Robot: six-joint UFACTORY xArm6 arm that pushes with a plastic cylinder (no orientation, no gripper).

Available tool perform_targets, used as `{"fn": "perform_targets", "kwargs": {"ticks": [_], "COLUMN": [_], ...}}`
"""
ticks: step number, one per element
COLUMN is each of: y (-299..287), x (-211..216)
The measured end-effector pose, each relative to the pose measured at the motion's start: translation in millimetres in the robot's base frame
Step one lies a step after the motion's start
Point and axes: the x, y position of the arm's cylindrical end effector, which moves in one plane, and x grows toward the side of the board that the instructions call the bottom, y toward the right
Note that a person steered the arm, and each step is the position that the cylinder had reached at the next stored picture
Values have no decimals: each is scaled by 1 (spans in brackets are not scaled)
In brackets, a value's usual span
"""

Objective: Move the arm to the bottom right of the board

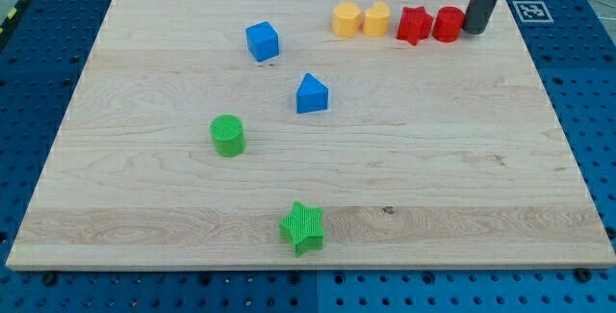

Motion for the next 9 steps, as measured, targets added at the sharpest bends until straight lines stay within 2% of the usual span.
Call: {"fn": "perform_targets", "kwargs": {"ticks": [2, 3, 6, 7, 9], "y": [-2, 23, 48, 48, 48], "x": [-4, 2, 46, 77, 90]}}
